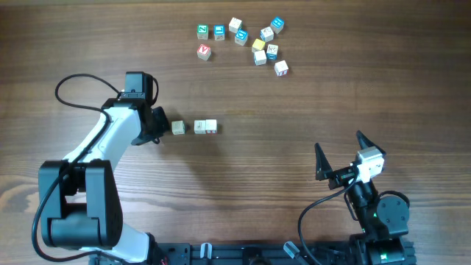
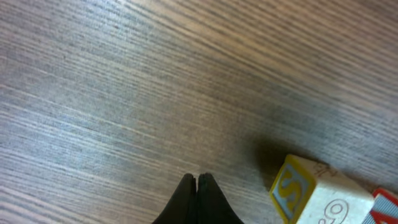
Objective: Form a horizontal line
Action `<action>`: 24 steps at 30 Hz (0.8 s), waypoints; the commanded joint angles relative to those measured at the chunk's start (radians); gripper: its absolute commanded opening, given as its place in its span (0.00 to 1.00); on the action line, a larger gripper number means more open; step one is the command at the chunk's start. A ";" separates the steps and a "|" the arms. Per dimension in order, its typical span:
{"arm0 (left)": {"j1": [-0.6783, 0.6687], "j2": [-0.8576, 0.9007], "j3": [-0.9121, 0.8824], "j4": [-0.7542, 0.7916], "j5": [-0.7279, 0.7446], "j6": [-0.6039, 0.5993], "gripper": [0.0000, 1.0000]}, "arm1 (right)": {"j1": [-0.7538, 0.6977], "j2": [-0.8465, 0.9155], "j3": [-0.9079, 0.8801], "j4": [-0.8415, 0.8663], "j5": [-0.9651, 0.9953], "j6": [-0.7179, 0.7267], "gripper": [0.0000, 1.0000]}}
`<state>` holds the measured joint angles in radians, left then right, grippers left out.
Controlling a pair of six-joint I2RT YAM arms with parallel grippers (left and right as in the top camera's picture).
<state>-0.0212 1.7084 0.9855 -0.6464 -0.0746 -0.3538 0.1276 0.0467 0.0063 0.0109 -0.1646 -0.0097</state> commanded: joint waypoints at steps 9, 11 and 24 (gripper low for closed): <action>0.004 0.008 -0.006 -0.012 0.055 -0.002 0.04 | -0.005 -0.004 -0.001 0.002 -0.013 -0.010 1.00; 0.004 0.008 -0.006 -0.013 0.055 -0.002 0.04 | -0.005 -0.004 -0.001 0.002 -0.013 -0.010 1.00; 0.003 0.008 -0.022 0.006 0.108 0.009 0.04 | -0.005 -0.004 -0.001 0.002 -0.013 -0.010 1.00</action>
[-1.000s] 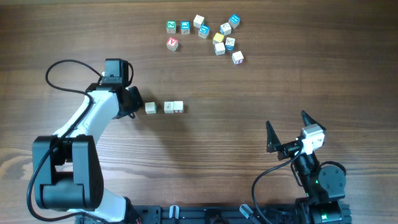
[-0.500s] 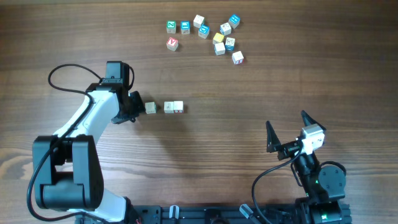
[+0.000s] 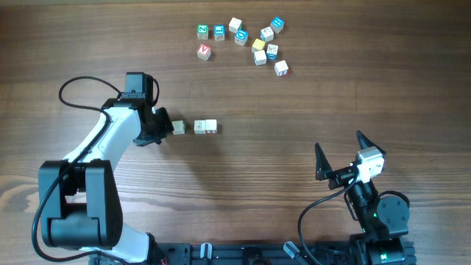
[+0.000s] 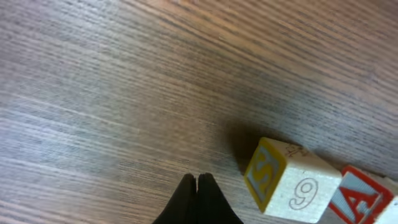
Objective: Form a horizontal line
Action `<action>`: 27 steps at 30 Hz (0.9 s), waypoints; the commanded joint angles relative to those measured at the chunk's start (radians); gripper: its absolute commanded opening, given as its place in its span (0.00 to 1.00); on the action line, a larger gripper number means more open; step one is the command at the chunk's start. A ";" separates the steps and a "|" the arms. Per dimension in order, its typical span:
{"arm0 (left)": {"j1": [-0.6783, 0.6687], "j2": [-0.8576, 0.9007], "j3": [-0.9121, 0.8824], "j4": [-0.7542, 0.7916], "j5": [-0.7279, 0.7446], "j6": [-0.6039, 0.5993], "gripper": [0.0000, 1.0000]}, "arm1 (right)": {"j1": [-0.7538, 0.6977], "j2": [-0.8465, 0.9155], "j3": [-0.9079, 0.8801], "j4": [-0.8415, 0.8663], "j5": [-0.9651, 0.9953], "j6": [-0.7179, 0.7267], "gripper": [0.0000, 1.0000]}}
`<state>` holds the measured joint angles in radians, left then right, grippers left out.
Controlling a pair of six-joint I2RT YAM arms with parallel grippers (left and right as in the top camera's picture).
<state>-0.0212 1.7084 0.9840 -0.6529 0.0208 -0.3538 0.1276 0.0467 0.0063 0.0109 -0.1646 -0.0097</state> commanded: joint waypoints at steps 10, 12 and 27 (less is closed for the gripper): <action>-0.008 0.008 -0.023 0.006 0.013 0.009 0.04 | -0.005 -0.004 -0.001 0.002 -0.013 -0.010 1.00; -0.008 0.008 -0.023 0.007 0.013 0.009 0.04 | -0.005 -0.004 -0.001 0.002 -0.013 -0.010 1.00; -0.013 0.008 -0.023 0.009 0.014 0.009 0.04 | -0.005 -0.004 -0.001 0.002 -0.013 -0.010 1.00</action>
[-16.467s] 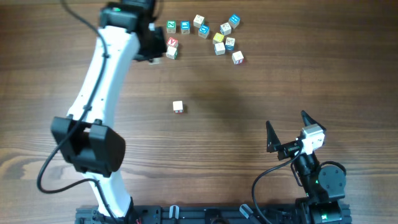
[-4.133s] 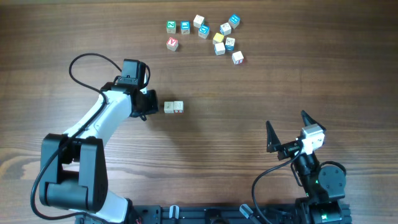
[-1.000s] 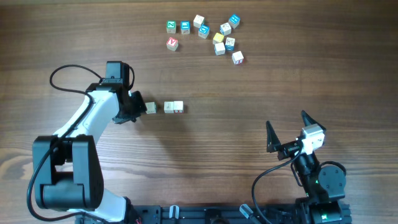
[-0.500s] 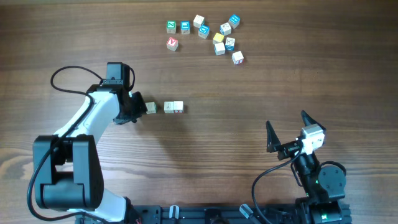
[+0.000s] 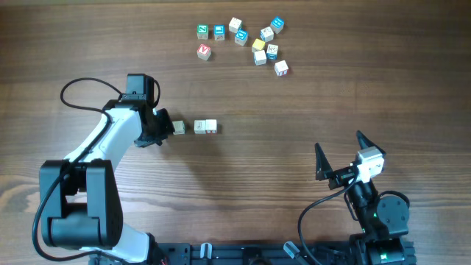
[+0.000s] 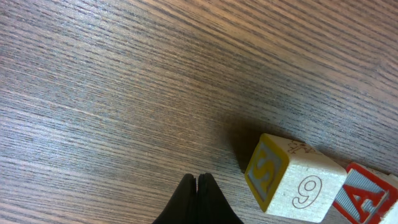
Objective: Form a horizontal line
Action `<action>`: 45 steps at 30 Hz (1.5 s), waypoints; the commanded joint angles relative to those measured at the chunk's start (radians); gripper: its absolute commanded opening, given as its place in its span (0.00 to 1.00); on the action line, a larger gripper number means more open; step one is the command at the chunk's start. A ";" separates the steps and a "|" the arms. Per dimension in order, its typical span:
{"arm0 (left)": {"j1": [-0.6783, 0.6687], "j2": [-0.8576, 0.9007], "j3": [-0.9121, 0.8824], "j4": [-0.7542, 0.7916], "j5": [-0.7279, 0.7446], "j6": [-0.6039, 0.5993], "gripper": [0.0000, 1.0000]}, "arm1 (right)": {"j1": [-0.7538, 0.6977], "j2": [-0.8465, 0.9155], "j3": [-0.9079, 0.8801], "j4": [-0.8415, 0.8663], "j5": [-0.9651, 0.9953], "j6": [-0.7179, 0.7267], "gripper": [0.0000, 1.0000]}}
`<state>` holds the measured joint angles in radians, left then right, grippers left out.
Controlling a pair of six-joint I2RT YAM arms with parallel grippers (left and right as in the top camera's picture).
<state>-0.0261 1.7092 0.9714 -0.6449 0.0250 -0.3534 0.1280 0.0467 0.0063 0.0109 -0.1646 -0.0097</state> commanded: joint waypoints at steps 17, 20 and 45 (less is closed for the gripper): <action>-0.011 0.007 -0.010 0.026 0.053 0.009 0.04 | -0.005 -0.004 -0.001 0.002 -0.013 -0.010 1.00; -0.011 0.007 -0.010 0.072 0.053 0.009 0.04 | -0.005 -0.004 -0.001 0.002 -0.013 -0.010 1.00; -0.044 0.007 -0.010 0.126 -0.019 0.009 0.04 | -0.005 -0.004 -0.001 0.002 -0.013 -0.010 1.00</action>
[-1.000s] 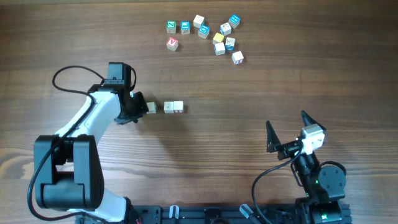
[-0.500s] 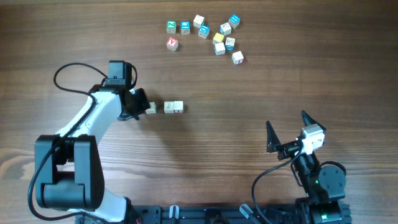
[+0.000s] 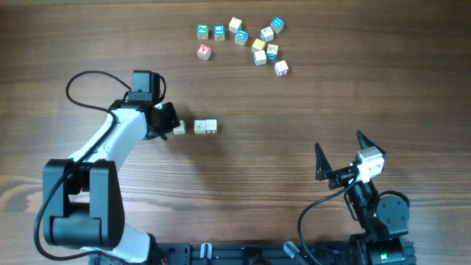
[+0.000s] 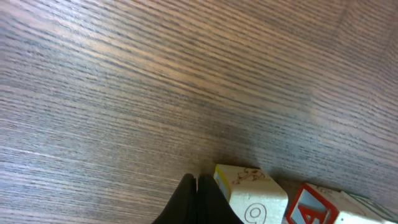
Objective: Form a horizontal line
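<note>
A cream block with a yellow side and a "9" lies just left of a red "A" block. My left gripper is shut, and its fingertips press against the yellow side of the "9" block. From overhead, this gripper sits at the left end of a short row: the "9" block, a small gap, then two touching blocks. My right gripper rests open and empty at the lower right.
Several loose letter blocks lie scattered at the far middle of the wooden table. The left arm's black cable loops at the left.
My shut left gripper has moved right, from a little left of the "9" block to touching its yellow side. The block sits slightly closer to the "A" block. The right arm is unchanged.
My shut left gripper began well left of the "9" block, which stood apart from the two joined blocks. At each later moment it was nearer the block. Now it touches the block, and the gap to the pair is smaller.
</note>
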Action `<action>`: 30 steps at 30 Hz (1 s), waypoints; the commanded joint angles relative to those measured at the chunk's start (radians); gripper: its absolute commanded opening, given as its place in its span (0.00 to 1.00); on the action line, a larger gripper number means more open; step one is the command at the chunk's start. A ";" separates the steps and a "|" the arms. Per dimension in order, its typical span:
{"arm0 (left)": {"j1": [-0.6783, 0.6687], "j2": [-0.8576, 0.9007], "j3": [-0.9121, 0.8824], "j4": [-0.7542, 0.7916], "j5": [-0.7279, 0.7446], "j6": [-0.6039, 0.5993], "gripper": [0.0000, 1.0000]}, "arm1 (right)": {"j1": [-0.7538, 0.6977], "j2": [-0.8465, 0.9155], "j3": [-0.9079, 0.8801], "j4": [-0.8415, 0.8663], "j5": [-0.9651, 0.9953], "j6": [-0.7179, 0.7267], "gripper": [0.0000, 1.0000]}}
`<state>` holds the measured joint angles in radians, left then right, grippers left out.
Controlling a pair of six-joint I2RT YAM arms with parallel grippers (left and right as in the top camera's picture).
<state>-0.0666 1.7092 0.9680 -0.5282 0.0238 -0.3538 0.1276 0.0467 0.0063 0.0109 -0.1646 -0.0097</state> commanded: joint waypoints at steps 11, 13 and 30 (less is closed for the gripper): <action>-0.003 0.007 -0.007 0.032 -0.017 0.059 0.04 | -0.005 -0.004 -0.001 0.002 -0.013 -0.010 1.00; -0.003 0.007 -0.007 0.032 -0.017 0.059 0.04 | -0.005 -0.004 -0.001 0.002 -0.013 -0.010 1.00; -0.004 0.007 -0.007 0.042 0.025 0.059 0.04 | -0.005 -0.004 -0.001 0.002 -0.013 -0.010 1.00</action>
<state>-0.0666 1.7092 0.9676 -0.4889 0.0349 -0.3119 0.1276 0.0467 0.0063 0.0109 -0.1642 -0.0097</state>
